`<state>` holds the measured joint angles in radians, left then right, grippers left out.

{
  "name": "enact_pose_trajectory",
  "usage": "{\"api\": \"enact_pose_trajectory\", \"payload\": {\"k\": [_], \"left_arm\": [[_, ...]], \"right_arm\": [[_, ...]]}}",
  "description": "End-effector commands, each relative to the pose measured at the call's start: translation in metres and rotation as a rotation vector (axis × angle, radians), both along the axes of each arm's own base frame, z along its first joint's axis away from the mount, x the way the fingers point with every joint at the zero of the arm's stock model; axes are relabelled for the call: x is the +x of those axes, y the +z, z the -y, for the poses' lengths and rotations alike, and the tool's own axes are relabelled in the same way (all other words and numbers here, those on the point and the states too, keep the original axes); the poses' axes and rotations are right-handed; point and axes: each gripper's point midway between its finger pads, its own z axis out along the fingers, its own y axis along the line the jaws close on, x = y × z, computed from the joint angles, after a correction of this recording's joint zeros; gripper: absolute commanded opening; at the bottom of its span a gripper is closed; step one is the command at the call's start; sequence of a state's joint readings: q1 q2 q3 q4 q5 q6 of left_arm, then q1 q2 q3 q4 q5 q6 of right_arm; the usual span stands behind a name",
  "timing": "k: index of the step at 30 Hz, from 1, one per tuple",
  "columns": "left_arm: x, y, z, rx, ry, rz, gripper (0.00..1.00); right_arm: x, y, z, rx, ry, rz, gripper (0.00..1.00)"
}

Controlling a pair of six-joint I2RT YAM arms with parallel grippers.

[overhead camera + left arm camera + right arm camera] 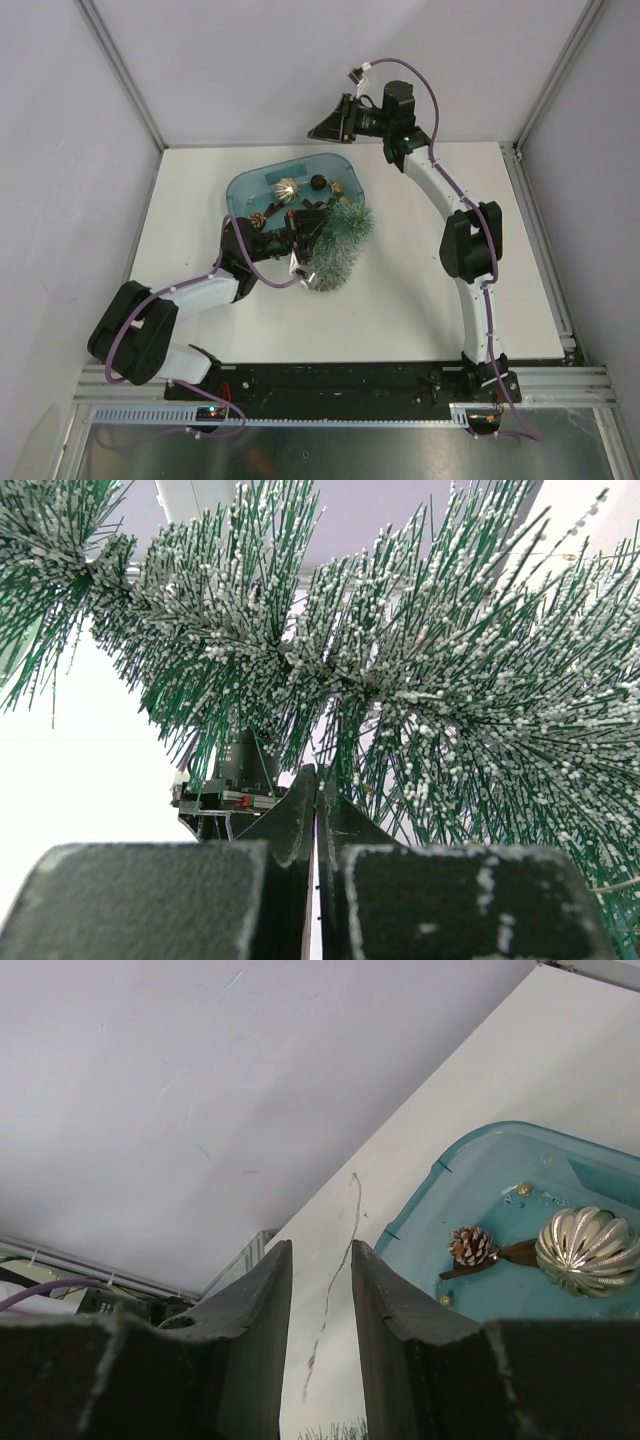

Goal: Decorate the small christmas tree

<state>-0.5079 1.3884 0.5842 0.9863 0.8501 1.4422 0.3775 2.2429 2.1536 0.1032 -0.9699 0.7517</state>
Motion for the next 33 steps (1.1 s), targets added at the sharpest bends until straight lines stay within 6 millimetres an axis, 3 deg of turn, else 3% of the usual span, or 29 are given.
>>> {"api": "enact_pose_trajectory", "payload": {"k": [1, 6, 12, 21, 25, 33], "left_arm": [[-0.009, 0.015, -0.003, -0.017, -0.017, 0.087, 0.0], [-0.008, 0.016, -0.003, -0.017, -0.015, 0.09, 0.0], [-0.008, 0.015, -0.003, -0.016, -0.014, 0.089, 0.0], [-0.008, 0.015, -0.002, -0.015, -0.018, 0.089, 0.0], [-0.008, 0.015, -0.002, -0.015, -0.018, 0.091, 0.0], [-0.009, 0.016, -0.002, -0.014, -0.017, 0.096, 0.0]], "right_arm": [[-0.003, 0.025, 0.0, 0.029, 0.028, 0.081, 0.35], [-0.007, 0.022, -0.004, 0.003, 0.056, 0.086, 0.35], [-0.006, 0.02, -0.004, -0.011, 0.054, 0.089, 0.2], [-0.005, 0.009, -0.004, -0.051, 0.044, 0.063, 0.12], [-0.003, 0.006, -0.004, -0.063, 0.033, 0.06, 0.01], [-0.005, 0.007, -0.006, -0.068, 0.029, 0.074, 0.0]]}}
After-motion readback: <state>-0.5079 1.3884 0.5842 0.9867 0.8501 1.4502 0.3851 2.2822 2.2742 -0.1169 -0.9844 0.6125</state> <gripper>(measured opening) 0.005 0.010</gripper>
